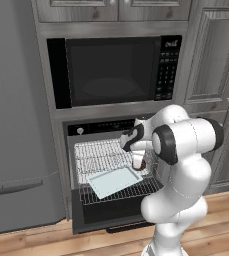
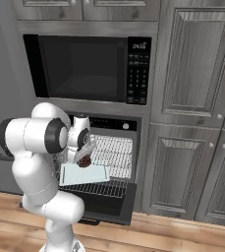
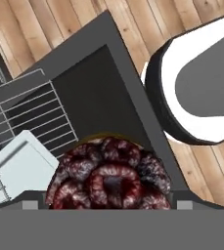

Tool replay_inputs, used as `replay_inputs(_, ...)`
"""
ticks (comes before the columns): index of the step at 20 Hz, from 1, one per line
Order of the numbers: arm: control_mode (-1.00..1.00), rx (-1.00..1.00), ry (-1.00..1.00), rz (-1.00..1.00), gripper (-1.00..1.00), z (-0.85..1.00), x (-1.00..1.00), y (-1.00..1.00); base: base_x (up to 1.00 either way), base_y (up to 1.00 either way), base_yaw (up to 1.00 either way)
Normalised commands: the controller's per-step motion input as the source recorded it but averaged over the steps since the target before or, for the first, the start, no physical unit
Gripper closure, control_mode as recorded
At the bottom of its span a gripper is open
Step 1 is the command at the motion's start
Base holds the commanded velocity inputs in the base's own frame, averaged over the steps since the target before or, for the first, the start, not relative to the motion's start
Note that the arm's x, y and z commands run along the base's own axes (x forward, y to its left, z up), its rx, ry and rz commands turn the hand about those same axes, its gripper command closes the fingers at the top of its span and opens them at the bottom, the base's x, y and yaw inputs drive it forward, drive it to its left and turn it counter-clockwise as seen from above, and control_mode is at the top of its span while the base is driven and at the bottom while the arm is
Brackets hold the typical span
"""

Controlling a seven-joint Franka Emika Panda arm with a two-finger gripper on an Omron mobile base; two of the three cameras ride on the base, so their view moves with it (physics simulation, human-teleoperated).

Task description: Take the baked cake out of the oven and place it on the plate for cooling. Then close the oven door.

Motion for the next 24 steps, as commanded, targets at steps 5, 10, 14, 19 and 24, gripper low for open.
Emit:
replay_inputs(5,-1.00,-0.08,0.00,0.55,1.00,0.09,-0.13,-0.11,0.00,0.00,0.00)
replay_inputs(10,-1.00,-0.07,0.00,0.57,1.00,0.03,-0.20,-0.15,0.00,0.00,0.00)
replay_inputs(14,-1.00,-0.01,-0.01,0.52,1.00,0.20,-0.16,-0.18,0.00,0.00,0.00)
replay_inputs(19,-1.00,-0.01,0.00,0.50,1.00,0.26,-0.14,-0.15,0.00,0.00,0.00)
replay_inputs(24,-1.00,-0.05,-0.02,0.38,1.00,0.09,-0.34,-0.12,0.00,0.00,0.00)
